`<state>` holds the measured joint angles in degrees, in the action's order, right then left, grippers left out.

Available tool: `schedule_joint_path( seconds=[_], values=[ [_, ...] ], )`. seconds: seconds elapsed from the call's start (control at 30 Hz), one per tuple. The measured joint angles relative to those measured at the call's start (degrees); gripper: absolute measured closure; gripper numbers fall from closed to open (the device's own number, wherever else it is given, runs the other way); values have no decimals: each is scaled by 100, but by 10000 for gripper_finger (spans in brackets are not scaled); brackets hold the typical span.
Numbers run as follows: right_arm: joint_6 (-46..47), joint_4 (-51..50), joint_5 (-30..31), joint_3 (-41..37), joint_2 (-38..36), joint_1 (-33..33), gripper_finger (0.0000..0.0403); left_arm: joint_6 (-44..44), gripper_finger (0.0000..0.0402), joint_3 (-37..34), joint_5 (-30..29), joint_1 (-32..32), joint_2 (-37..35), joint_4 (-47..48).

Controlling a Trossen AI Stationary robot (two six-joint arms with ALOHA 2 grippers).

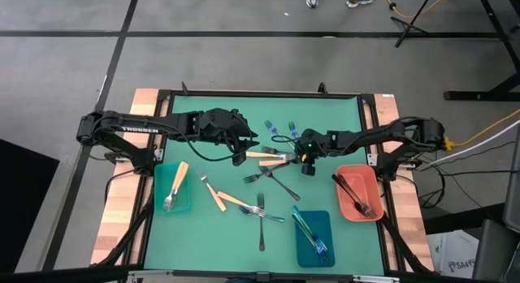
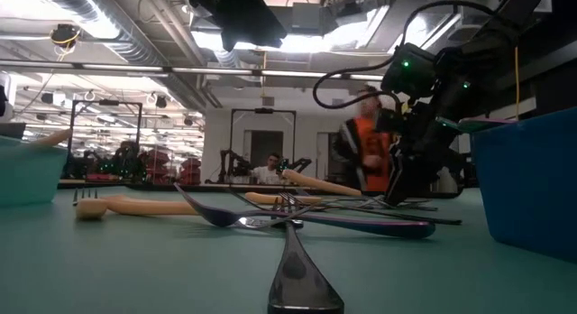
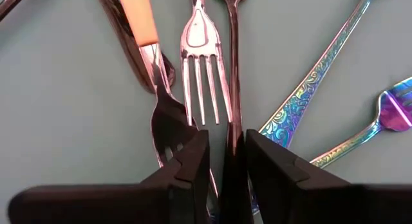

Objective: Sort silverware by color (type)
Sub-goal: Put the black fork into the orange bin

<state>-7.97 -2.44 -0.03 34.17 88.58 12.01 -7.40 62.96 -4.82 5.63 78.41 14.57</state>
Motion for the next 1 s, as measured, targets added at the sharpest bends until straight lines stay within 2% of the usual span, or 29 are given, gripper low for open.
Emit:
schedule_joint_path(
  seconds=[0.4, 1.0],
  values=[
    [-2, -35, -2, -4, 7, 0, 395, -1, 280, 0, 1, -2, 0, 0],
    [0, 238, 225, 153, 28, 2, 395, -1, 280, 0, 1, -2, 0, -2]
  ],
)
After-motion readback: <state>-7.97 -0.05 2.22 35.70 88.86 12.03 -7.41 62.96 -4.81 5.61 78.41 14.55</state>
